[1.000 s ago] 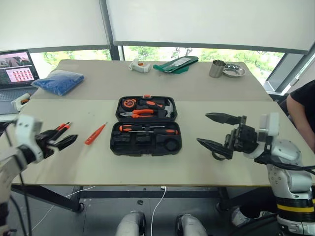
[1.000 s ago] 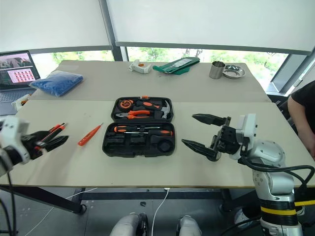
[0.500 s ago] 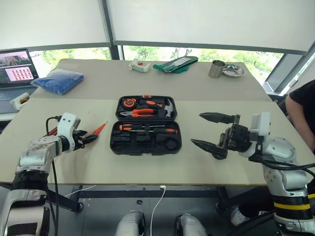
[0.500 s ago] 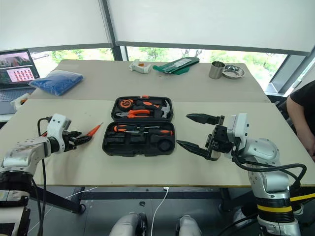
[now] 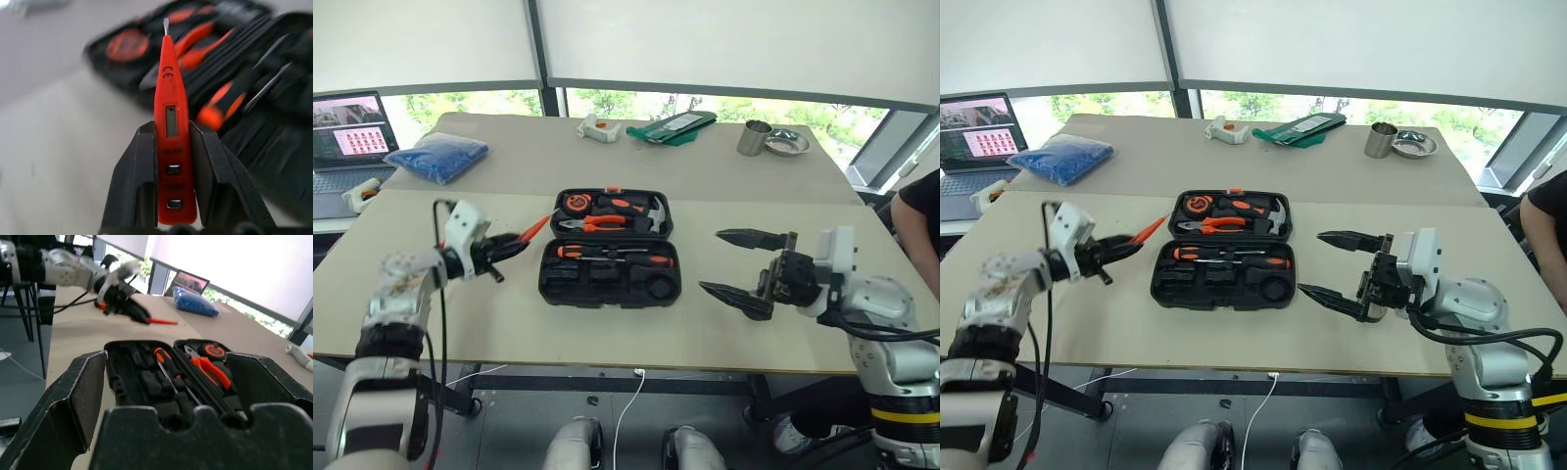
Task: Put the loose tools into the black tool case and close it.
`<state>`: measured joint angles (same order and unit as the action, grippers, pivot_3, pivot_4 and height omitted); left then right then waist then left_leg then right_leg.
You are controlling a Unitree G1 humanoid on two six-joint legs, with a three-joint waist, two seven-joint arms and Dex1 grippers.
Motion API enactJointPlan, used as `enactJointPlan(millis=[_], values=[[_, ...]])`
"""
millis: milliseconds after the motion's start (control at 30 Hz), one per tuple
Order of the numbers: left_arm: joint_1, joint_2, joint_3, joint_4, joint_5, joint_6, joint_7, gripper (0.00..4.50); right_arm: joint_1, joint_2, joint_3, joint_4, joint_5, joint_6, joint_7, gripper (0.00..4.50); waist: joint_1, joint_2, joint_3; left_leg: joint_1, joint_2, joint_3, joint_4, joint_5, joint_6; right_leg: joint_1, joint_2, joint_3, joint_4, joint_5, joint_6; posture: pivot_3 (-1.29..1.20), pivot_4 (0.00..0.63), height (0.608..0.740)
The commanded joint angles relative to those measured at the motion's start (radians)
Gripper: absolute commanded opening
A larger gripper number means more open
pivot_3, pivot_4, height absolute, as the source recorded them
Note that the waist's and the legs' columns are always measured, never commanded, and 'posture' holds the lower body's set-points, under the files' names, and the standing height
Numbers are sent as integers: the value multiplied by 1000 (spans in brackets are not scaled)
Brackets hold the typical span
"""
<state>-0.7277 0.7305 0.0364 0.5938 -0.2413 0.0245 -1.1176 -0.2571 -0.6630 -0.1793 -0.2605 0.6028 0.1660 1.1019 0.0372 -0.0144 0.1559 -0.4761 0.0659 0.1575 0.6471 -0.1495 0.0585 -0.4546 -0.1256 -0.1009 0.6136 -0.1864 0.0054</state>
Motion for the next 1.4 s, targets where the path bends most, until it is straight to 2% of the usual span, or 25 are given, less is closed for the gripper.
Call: enactJointPlan(millis=[33, 100, 200, 333, 633, 1033, 1400], values=[[-81, -13, -88, -31, 10, -63, -214, 481, 16, -34, -29, -44, 26, 29, -1, 4500, 0, 0, 0, 0, 0, 0, 0, 0, 0, 0, 0, 0, 0, 0, 0, 0, 150, 740], [-106, -29, -152, -43, 39, -25, -274, 481, 17, -37, -18, -47, 21, 31, -2, 4500, -1, 0, 0, 0, 0, 1, 1, 0, 1, 0, 1, 0, 1, 1, 3, 0, 150, 740], [-139, -53, -231, 13, 132, -54, -279, 481, 18, -37, -5, -58, 19, 39, -8, 4500, -1, 0, 0, 0, 0, 0, 4, -1, 2, 1, 3, 0, 2, 1, 4, 0, 150, 740], [-177, -80, -284, 117, 239, -105, -204, 481, 40, -51, -7, -76, 21, 56, -5, 4500, -6, -1, 1, -1, 1, -1, 8, -1, 3, 0, 3, 1, 5, 1, 4, 0, 150, 740], [-200, -86, -310, 172, 296, -107, -261, 481, 56, -95, -21, -62, 21, 64, 18, 4500, -7, -1, 1, -1, 1, -3, 14, -3, 6, 1, 2, 2, 11, -3, 2, 0, 150, 740], [-220, -53, -368, 232, 395, -203, -288, 481, 37, -111, -3, -24, 11, 75, 43, 4500, -14, -1, 1, -1, 1, -3, 14, -3, 6, 1, 2, 2, 12, -3, 2, 0, 150, 740], [-296, -104, -437, 332, 479, -276, -296, 481, 28, -111, 5, -5, -1, 82, 50, 4500, -16, -1, 1, 0, 1, -3, 14, -3, 6, 2, 2, 2, 12, -3, 2, 0, 150, 740]])
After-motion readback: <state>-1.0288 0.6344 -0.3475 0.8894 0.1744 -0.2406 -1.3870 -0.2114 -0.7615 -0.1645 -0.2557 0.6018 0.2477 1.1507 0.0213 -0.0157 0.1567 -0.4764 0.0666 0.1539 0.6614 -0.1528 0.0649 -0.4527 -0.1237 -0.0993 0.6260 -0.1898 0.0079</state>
